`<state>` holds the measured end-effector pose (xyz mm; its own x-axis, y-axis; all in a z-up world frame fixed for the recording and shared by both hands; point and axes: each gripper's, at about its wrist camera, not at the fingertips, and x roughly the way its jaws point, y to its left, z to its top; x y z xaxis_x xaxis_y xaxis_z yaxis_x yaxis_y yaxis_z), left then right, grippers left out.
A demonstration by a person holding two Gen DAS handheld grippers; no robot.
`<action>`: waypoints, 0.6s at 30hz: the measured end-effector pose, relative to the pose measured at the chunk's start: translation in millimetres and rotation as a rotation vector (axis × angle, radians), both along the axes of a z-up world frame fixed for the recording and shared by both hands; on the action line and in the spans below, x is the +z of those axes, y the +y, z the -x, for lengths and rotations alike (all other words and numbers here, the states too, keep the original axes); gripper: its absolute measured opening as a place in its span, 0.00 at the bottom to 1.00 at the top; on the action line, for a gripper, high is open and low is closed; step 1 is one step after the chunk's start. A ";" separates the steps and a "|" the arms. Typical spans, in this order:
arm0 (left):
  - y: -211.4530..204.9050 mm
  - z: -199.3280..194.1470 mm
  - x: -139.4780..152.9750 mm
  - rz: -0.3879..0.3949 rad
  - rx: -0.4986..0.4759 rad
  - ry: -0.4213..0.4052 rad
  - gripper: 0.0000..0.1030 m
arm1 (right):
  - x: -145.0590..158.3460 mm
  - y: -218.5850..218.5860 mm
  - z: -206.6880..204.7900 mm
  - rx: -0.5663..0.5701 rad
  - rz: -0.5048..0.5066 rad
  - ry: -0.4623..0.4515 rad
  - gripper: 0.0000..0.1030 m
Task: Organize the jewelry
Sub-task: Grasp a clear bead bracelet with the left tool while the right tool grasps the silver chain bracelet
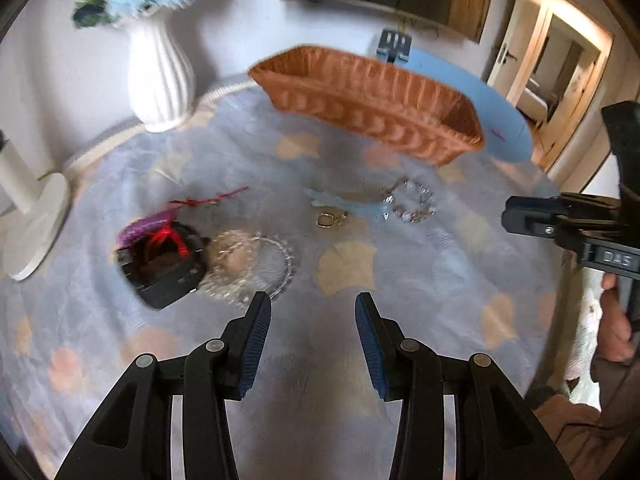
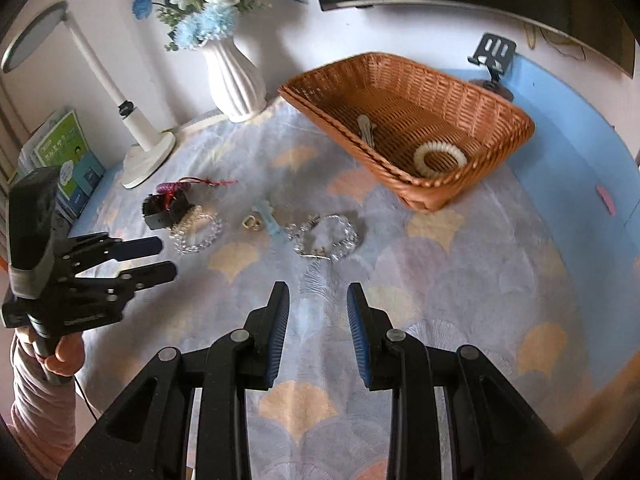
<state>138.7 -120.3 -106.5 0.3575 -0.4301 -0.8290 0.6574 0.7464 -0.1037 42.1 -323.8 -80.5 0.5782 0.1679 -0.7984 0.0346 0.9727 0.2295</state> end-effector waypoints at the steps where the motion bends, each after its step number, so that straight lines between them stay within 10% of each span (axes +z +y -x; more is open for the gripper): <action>1: -4.6 -2.9 -3.7 -0.012 -0.006 -0.002 0.44 | -2.6 -1.9 -1.3 -0.002 -0.003 0.004 0.31; 9: -24.5 -30.1 -29.5 -0.096 -0.004 -0.003 0.44 | -17.2 -13.1 -15.9 -0.015 -0.006 0.015 0.31; 18: -15.6 -18.2 -26.6 -0.004 -0.064 0.056 0.42 | -38.4 -3.6 -60.3 0.032 0.056 0.019 0.31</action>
<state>156.9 -135.9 -133.1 0.2825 -0.4471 -0.8487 0.6968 0.7037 -0.1388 102.4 -327.3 -119.0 0.5583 0.1409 -0.8176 0.0069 0.9847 0.1743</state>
